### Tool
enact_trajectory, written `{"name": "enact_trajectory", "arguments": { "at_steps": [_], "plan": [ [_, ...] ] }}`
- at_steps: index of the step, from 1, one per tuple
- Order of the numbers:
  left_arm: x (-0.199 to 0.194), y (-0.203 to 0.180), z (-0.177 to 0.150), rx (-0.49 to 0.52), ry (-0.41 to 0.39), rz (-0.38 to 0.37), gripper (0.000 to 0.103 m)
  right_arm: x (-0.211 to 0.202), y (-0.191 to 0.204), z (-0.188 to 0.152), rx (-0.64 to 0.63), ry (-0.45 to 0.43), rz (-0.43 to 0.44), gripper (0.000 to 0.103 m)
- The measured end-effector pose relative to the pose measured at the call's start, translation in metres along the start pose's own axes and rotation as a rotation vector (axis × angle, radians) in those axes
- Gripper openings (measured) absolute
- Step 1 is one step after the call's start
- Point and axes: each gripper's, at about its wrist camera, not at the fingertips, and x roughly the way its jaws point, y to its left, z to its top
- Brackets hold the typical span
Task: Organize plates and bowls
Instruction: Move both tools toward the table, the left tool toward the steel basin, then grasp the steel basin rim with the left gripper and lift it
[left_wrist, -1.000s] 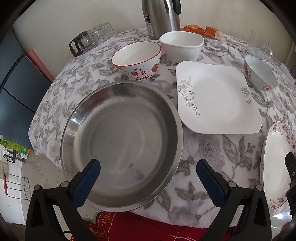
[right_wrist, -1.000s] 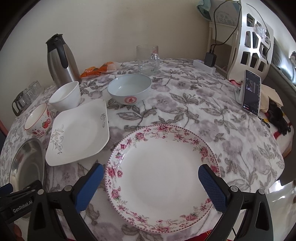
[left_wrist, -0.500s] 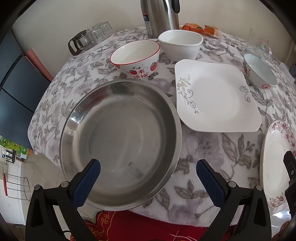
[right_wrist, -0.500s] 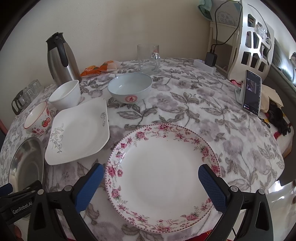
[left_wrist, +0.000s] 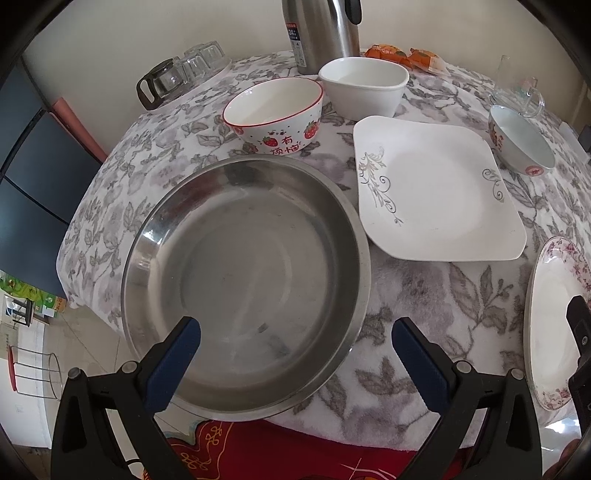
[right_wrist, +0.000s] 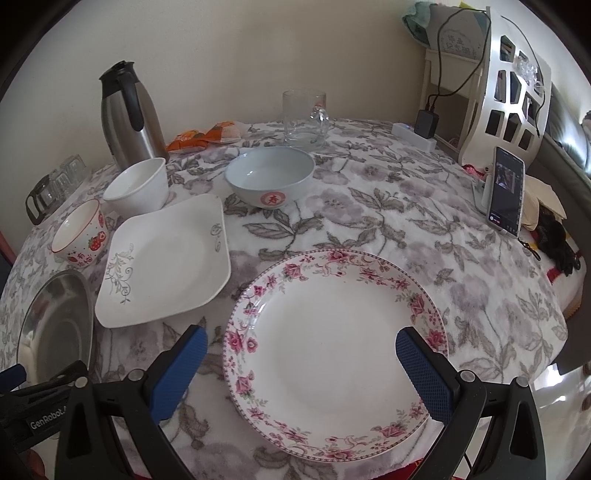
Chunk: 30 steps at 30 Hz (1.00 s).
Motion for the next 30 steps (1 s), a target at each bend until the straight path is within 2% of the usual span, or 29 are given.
{"name": "enact_trajectory", "arguments": {
  "at_steps": [20,25,30],
  "plan": [
    [0.006,0.035,0.004,-0.075,-0.008,-0.015,0.103,0.0,0.045,-0.007,-0.058,0.01,0.032,0.103],
    [0.009,0.06,0.007,-0.144,-0.025,-0.022,0.103,0.002,0.066,-0.013,-0.063,0.025,0.064,0.103],
    [0.016,0.099,0.01,-0.271,-0.04,-0.034,0.103,0.003,0.096,-0.02,-0.115,0.018,0.13,0.103]
  ]
}}
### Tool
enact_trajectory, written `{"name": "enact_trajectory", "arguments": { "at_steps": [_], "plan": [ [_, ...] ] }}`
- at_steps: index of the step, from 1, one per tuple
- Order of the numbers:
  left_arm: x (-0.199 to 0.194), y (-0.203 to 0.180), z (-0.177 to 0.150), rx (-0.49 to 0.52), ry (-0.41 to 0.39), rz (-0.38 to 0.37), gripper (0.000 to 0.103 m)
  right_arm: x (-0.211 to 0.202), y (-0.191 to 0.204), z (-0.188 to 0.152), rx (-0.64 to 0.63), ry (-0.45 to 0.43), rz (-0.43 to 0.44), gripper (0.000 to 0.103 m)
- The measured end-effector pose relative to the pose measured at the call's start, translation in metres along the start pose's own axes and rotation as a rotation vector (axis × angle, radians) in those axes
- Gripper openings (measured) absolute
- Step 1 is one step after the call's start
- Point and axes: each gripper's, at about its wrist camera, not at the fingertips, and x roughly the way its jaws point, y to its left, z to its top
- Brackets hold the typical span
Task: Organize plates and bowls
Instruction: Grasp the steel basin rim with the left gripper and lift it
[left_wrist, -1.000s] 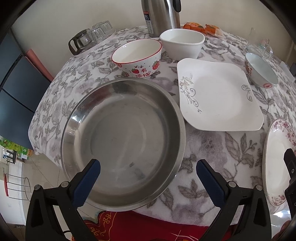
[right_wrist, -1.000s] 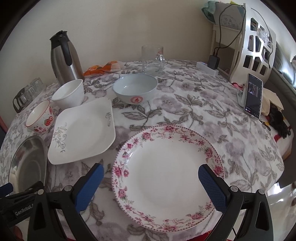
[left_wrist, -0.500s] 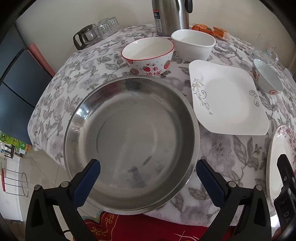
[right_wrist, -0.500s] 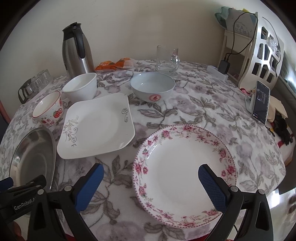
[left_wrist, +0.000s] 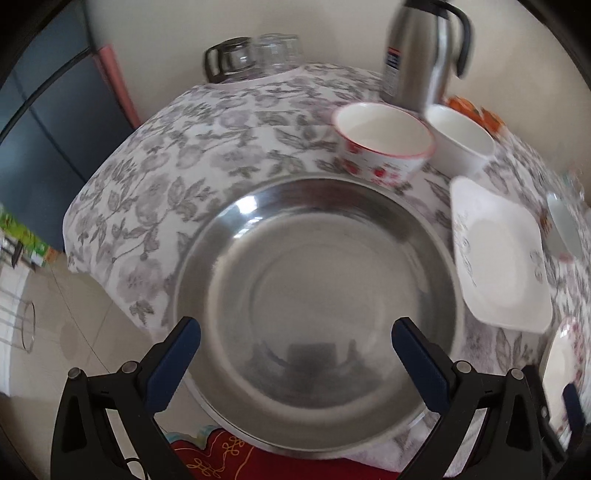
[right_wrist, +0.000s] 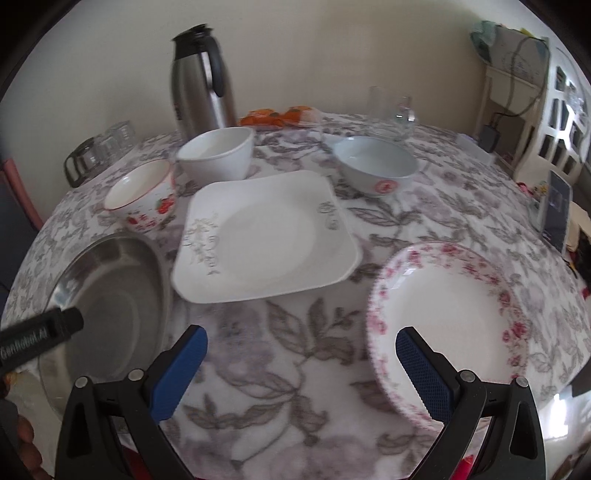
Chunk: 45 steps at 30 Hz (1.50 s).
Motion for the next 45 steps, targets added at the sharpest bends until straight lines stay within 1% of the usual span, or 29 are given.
{"name": "enact_trajectory", "arguments": {
  "at_steps": [5,10,13,15,19,21,23,24,26,27,28,29,30,31,32,33,34,35,36,37,39,41,45],
  "plan": [
    [0.009,0.047,0.009,-0.169,-0.02,-0.022,0.103,0.01,0.029,-0.003,-0.034,0.012,0.094,0.103],
    [0.02,0.081,0.014,-0.29,-0.045,-0.073,0.103,0.027,0.049,-0.007,-0.028,0.054,0.172,0.103],
    [0.027,0.091,0.015,-0.327,-0.045,-0.111,0.103,0.034,0.055,-0.008,-0.019,0.073,0.219,0.103],
    [0.031,0.092,0.016,-0.324,-0.031,-0.119,0.103,0.034,0.057,-0.008,-0.012,0.069,0.244,0.1],
    [0.04,0.091,0.017,-0.306,0.01,-0.121,0.103,0.034,0.06,-0.007,-0.012,0.05,0.282,0.09],
    [0.042,0.091,0.016,-0.303,0.014,-0.093,0.103,0.037,0.06,-0.005,-0.013,0.055,0.3,0.084],
    [0.047,0.09,0.016,-0.289,0.02,-0.051,0.103,0.042,0.06,-0.003,-0.006,0.071,0.321,0.075],
    [0.049,0.091,0.016,-0.29,0.023,-0.05,0.103,0.044,0.06,-0.002,-0.003,0.081,0.331,0.071],
    [0.054,0.093,0.014,-0.302,0.04,-0.065,0.102,0.048,0.06,-0.002,-0.004,0.099,0.34,0.059],
    [0.056,0.094,0.014,-0.308,0.047,-0.072,0.1,0.05,0.06,-0.002,-0.007,0.107,0.347,0.056],
    [0.058,0.094,0.014,-0.31,0.053,-0.073,0.096,0.051,0.06,-0.002,-0.009,0.113,0.353,0.051],
    [0.059,0.094,0.014,-0.308,0.06,-0.072,0.089,0.053,0.06,-0.002,-0.012,0.115,0.357,0.046],
    [0.061,0.094,0.014,-0.307,0.067,-0.075,0.082,0.053,0.061,-0.002,-0.014,0.116,0.361,0.044],
    [0.064,0.093,0.014,-0.306,0.077,-0.076,0.08,0.054,0.061,-0.002,-0.016,0.118,0.363,0.041],
    [0.066,0.093,0.014,-0.307,0.086,-0.078,0.073,0.054,0.061,-0.002,-0.016,0.117,0.367,0.038],
    [0.068,0.093,0.014,-0.309,0.095,-0.079,0.066,0.055,0.062,-0.002,-0.018,0.118,0.369,0.036],
    [0.071,0.094,0.013,-0.312,0.103,-0.081,0.063,0.056,0.062,-0.002,-0.019,0.119,0.37,0.034],
    [0.073,0.094,0.013,-0.313,0.11,-0.081,0.056,0.057,0.062,-0.002,-0.021,0.121,0.369,0.033],
    [0.075,0.094,0.013,-0.314,0.118,-0.078,0.052,0.058,0.062,-0.002,-0.022,0.124,0.369,0.031],
    [0.076,0.094,0.013,-0.313,0.118,-0.072,0.051,0.059,0.062,-0.002,-0.022,0.128,0.37,0.03],
    [0.076,0.093,0.014,-0.306,0.106,-0.057,0.041,0.063,0.062,-0.002,-0.021,0.136,0.37,0.028],
    [0.076,0.093,0.014,-0.302,0.097,-0.05,0.038,0.066,0.061,-0.002,-0.018,0.142,0.371,0.026],
    [0.076,0.092,0.013,-0.294,0.087,-0.041,0.038,0.068,0.062,-0.001,-0.025,0.143,0.378,0.024]
  ]
}}
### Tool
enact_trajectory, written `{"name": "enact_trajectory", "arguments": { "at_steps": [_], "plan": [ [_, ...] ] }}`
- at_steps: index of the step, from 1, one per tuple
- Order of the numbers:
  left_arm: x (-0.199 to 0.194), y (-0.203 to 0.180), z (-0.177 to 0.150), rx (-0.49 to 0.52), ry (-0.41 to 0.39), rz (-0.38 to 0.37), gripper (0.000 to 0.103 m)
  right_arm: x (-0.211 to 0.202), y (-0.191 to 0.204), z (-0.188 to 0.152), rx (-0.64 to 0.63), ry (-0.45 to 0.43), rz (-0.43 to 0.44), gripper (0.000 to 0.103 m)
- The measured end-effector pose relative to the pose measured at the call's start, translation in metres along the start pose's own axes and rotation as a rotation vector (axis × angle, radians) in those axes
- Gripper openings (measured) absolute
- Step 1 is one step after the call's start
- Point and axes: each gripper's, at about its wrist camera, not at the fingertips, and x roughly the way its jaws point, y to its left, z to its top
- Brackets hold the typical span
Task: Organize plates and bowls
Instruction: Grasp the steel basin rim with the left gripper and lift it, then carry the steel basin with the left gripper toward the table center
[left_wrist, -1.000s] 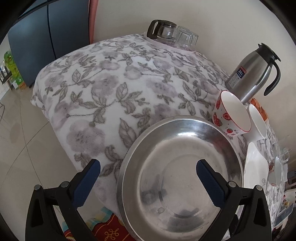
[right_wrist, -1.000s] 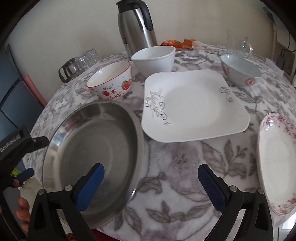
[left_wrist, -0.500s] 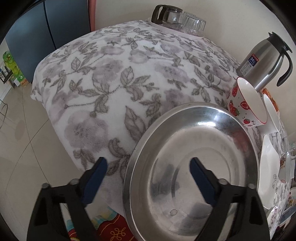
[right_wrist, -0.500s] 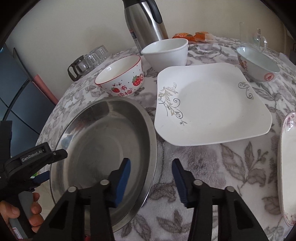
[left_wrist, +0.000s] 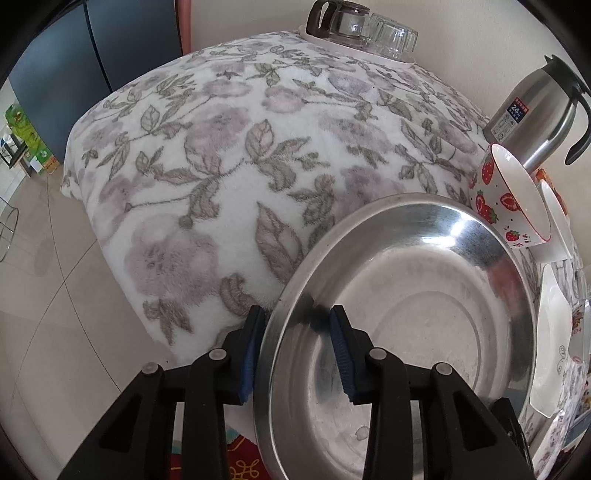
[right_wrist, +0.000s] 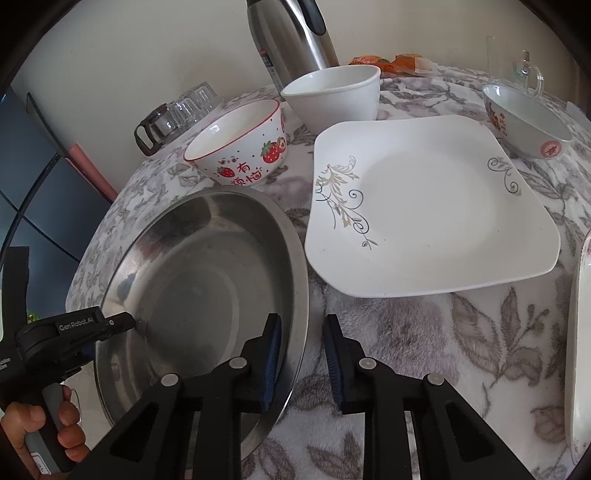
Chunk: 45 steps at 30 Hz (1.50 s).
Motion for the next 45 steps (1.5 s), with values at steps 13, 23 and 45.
{"name": "enact_trajectory", "arguments": {
  "at_steps": [13,23,45],
  "plan": [
    [-0.006,0.004,-0.001,-0.023,-0.009,-0.027,0.03,-0.007,0.005,0.002,-0.011,0.0,0.045,0.015],
    [-0.02,0.006,-0.005,-0.053,-0.04,-0.055,0.026,-0.028,0.007,0.006,-0.038,-0.033,0.07,0.016],
    [-0.046,-0.016,-0.012,-0.022,-0.102,-0.11,0.026,-0.069,-0.008,0.011,-0.061,-0.12,0.065,0.016]
  ]
}}
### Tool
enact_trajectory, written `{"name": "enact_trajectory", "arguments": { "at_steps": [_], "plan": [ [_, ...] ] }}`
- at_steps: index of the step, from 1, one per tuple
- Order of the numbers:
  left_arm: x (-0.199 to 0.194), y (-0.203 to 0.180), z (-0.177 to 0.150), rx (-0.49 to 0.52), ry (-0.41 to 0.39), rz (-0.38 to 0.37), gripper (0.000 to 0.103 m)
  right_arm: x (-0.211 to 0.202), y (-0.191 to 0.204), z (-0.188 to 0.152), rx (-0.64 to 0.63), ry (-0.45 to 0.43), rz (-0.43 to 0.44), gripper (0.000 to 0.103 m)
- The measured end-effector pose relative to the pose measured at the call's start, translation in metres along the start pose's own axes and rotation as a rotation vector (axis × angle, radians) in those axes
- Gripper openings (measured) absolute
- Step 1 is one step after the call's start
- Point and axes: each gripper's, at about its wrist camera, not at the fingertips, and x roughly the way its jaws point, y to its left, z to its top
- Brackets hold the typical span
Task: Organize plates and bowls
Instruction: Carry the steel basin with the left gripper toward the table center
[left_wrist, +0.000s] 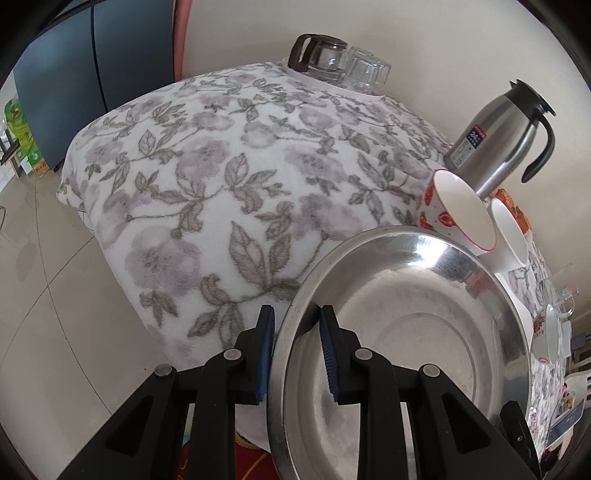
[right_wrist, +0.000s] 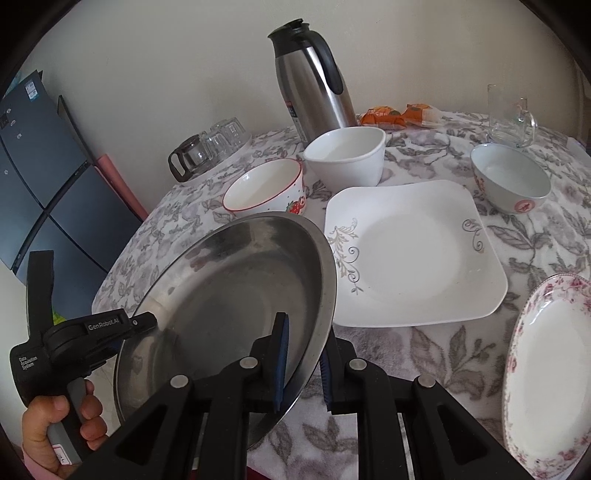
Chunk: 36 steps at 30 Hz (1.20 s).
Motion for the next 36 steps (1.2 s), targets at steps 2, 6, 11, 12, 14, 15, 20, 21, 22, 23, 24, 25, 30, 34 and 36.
{"name": "enact_trajectory", "arguments": {
  "at_steps": [2,6,11,12,14,15,20,21,22,23,24,25,30,34,36],
  "plan": [
    [-0.002,-0.005,-0.001,0.008,-0.004,-0.005,0.026,-0.004,-0.005,0.001,0.005,-0.007,0.0,0.016],
    [-0.008,-0.019,-0.005,0.04,-0.019,-0.004,0.026,-0.011,-0.015,0.003,0.023,-0.018,-0.001,0.016],
    [-0.015,-0.038,-0.012,0.079,-0.031,-0.015,0.026,-0.021,-0.031,0.005,0.049,-0.034,-0.008,0.016],
    [-0.016,-0.042,-0.013,0.087,-0.031,-0.017,0.026,-0.023,-0.035,0.006,0.053,-0.037,-0.011,0.016],
    [-0.018,-0.05,-0.016,0.102,-0.03,-0.024,0.026,-0.026,-0.043,0.007,0.065,-0.042,-0.018,0.016],
    [-0.019,-0.055,-0.018,0.11,-0.03,-0.029,0.026,-0.028,-0.048,0.007,0.072,-0.044,-0.023,0.016],
    [-0.022,-0.078,-0.027,0.156,-0.029,-0.052,0.026,-0.035,-0.07,0.008,0.11,-0.052,-0.048,0.016],
    [-0.023,-0.083,-0.028,0.164,-0.029,-0.057,0.026,-0.037,-0.074,0.009,0.118,-0.054,-0.052,0.016],
    [-0.023,-0.087,-0.03,0.17,-0.028,-0.061,0.026,-0.038,-0.079,0.009,0.127,-0.056,-0.055,0.016],
    [-0.023,-0.092,-0.031,0.176,-0.027,-0.066,0.026,-0.039,-0.083,0.009,0.136,-0.058,-0.058,0.016],
    [-0.023,-0.097,-0.032,0.183,-0.024,-0.07,0.026,-0.04,-0.087,0.01,0.144,-0.059,-0.062,0.016],
    [-0.022,-0.101,-0.034,0.189,-0.022,-0.072,0.026,-0.041,-0.091,0.01,0.152,-0.06,-0.066,0.017],
    [-0.02,-0.121,-0.038,0.216,-0.018,-0.08,0.026,-0.04,-0.11,0.012,0.187,-0.058,-0.086,0.016],
    [-0.016,-0.136,-0.039,0.247,-0.019,-0.076,0.026,-0.04,-0.121,0.013,0.217,-0.065,-0.092,0.016],
    [-0.013,-0.142,-0.038,0.262,-0.02,-0.075,0.026,-0.039,-0.125,0.015,0.226,-0.071,-0.094,0.016]
  ]
}}
